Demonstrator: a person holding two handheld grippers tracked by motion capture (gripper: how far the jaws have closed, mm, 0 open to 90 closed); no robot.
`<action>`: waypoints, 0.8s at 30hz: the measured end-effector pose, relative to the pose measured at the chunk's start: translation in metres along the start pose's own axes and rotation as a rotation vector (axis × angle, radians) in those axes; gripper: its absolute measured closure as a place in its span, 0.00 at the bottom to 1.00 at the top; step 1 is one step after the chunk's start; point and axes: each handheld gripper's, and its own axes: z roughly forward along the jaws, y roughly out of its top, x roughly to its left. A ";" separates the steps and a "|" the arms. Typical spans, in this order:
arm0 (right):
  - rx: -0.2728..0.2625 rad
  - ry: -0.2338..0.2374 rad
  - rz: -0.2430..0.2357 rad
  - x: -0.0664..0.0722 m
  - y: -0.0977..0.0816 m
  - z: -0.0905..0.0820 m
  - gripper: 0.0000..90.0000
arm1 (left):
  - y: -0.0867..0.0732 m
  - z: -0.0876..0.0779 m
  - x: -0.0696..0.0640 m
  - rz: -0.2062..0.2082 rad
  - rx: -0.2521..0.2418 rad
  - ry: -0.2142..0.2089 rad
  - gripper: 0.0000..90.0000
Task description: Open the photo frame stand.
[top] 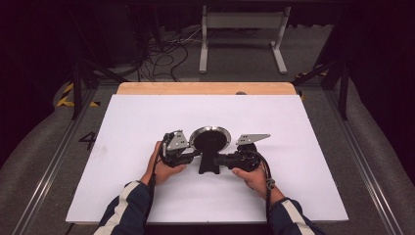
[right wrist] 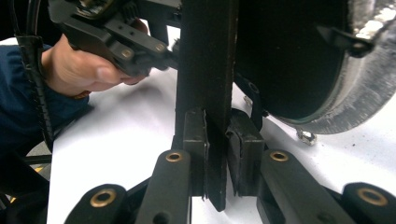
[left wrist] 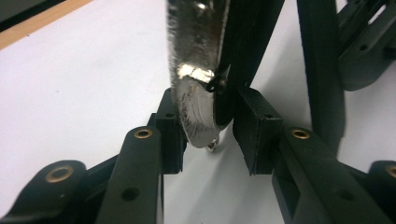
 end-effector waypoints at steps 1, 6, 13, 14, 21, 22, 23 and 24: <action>0.000 0.000 0.000 0.000 0.000 0.000 0.88 | 0.000 0.000 0.000 0.000 0.000 0.000 0.71; -0.009 0.003 -0.003 0.002 0.001 -0.003 0.88 | 0.001 0.001 -0.002 0.020 0.002 0.029 0.71; 0.013 -0.012 -0.007 0.003 0.001 -0.003 0.88 | 0.002 0.005 -0.002 0.033 0.020 0.097 0.73; 0.021 -0.019 -0.011 0.003 0.001 -0.002 0.87 | 0.002 0.005 -0.002 0.029 0.019 0.098 0.73; 0.024 -0.030 -0.003 0.003 0.000 -0.001 0.87 | 0.003 0.008 -0.002 0.050 0.035 0.134 0.74; 0.034 -0.042 -0.008 0.003 0.000 0.001 0.87 | 0.003 0.009 -0.002 0.057 0.039 0.139 0.74; 0.038 -0.044 -0.011 0.003 -0.001 0.001 0.87 | 0.003 0.010 -0.002 0.058 0.041 0.143 0.74; 0.043 -0.046 -0.012 0.003 -0.001 0.002 0.87 | 0.003 0.010 -0.002 0.058 0.044 0.149 0.74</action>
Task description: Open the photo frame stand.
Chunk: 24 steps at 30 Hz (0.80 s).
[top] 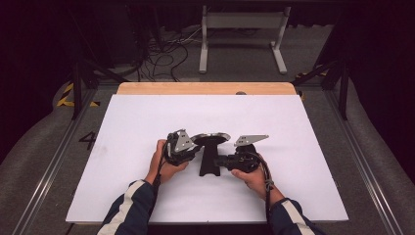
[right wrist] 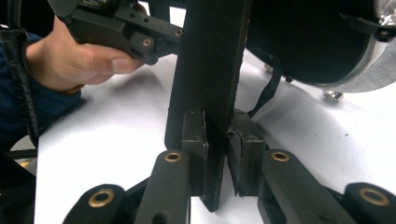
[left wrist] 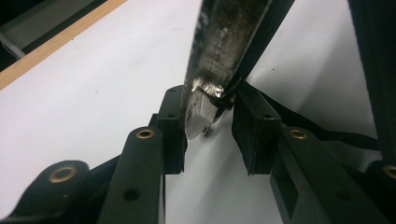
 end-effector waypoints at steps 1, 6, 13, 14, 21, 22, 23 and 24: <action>0.001 -0.001 -0.003 0.000 0.000 0.001 0.87 | 0.000 0.000 0.000 0.001 0.000 0.003 0.74; 0.002 0.001 -0.007 -0.001 -0.001 0.001 0.88 | 0.000 0.002 0.001 0.006 0.001 0.009 0.74; -0.002 -0.006 -0.012 0.000 -0.002 0.001 0.88 | 0.000 0.003 0.001 0.000 0.002 0.010 0.74; -0.003 -0.009 -0.012 0.000 -0.002 0.001 0.88 | 0.000 0.003 0.001 0.000 0.002 0.009 0.74; -0.001 -0.029 -0.027 0.003 -0.002 0.001 0.87 | -0.002 0.001 0.003 -0.023 0.002 -0.006 0.74; -0.001 -0.028 -0.026 0.003 -0.002 0.001 0.88 | -0.002 0.001 0.003 -0.026 0.003 -0.010 0.74; -0.001 -0.027 -0.028 0.004 -0.002 0.001 0.88 | -0.002 0.001 0.003 -0.024 0.006 -0.009 0.74; -0.001 -0.027 -0.028 0.004 -0.002 0.001 0.88 | -0.002 0.000 0.003 -0.023 0.009 -0.007 0.74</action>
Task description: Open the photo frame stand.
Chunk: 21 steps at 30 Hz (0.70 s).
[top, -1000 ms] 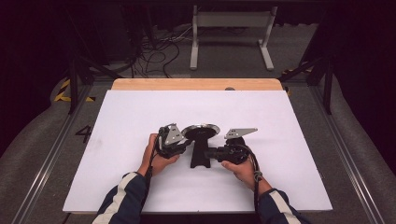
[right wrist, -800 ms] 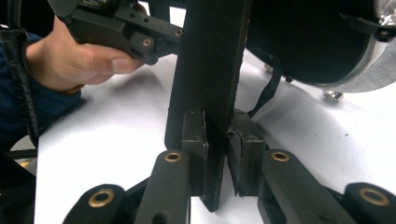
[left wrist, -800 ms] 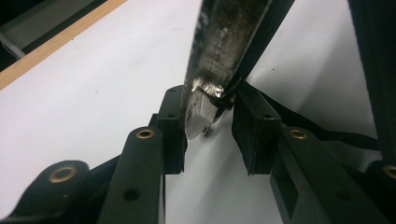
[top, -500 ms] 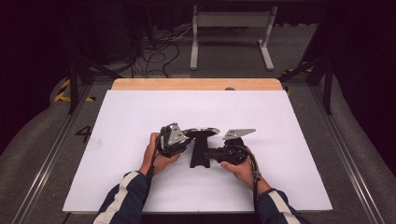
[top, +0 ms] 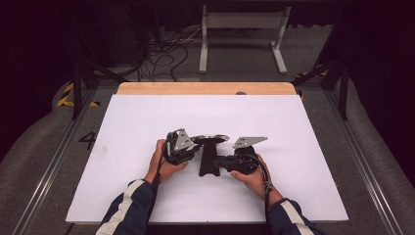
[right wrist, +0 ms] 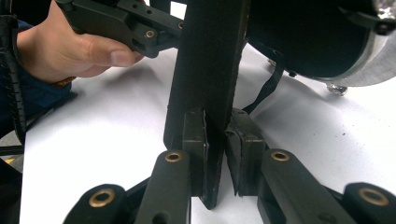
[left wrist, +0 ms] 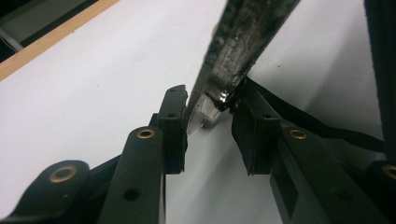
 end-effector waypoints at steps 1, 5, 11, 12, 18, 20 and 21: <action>0.000 -0.002 -0.002 0.000 0.000 0.000 0.88 | 0.000 0.000 0.000 0.001 0.001 0.002 0.74; -0.002 -0.002 0.000 -0.001 0.000 -0.001 0.88 | 0.001 -0.001 0.000 0.010 0.002 0.005 0.75; -0.002 -0.004 0.002 -0.002 -0.001 -0.001 0.88 | 0.003 0.001 -0.003 0.051 0.018 0.041 0.74; -0.001 -0.005 0.001 -0.002 -0.001 -0.001 0.88 | 0.003 0.002 -0.003 0.054 0.020 0.045 0.74; -0.003 -0.005 0.003 -0.001 -0.001 0.000 0.88 | 0.001 0.002 -0.001 0.037 0.012 0.027 0.74; -0.004 -0.006 0.002 -0.001 -0.001 0.000 0.88 | 0.001 0.002 -0.001 0.022 0.007 0.018 0.74; -0.004 -0.008 0.000 -0.001 -0.001 0.000 0.88 | 0.000 0.001 0.000 0.018 0.003 0.014 0.74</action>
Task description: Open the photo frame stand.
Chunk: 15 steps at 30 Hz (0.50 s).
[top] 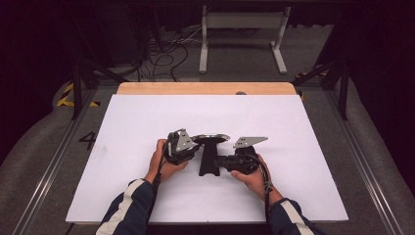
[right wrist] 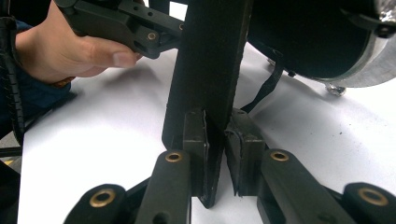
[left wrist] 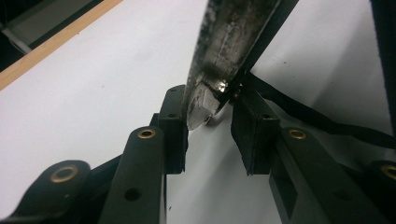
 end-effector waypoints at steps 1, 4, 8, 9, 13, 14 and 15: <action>-0.003 -0.003 -0.001 0.000 0.000 0.000 0.87 | 0.000 -0.001 0.001 -0.004 -0.003 -0.007 0.74; -0.005 -0.015 -0.005 0.002 0.000 0.000 0.87 | -0.001 -0.002 0.002 -0.008 -0.001 -0.024 0.72; -0.009 -0.029 -0.015 0.004 0.001 -0.001 0.84 | -0.001 -0.007 0.002 -0.001 -0.002 -0.035 0.69; -0.011 -0.031 -0.016 0.004 0.001 -0.002 0.84 | -0.001 -0.010 0.002 0.000 -0.008 -0.043 0.68; -0.017 -0.043 -0.015 0.003 0.002 -0.004 0.83 | -0.001 -0.018 0.002 0.026 0.008 -0.059 0.62; -0.017 -0.045 -0.018 0.003 0.002 -0.005 0.83 | -0.002 -0.020 0.001 0.023 0.008 -0.061 0.62; -0.017 -0.052 -0.022 0.004 0.002 -0.006 0.83 | -0.002 -0.022 0.001 0.026 0.011 -0.062 0.61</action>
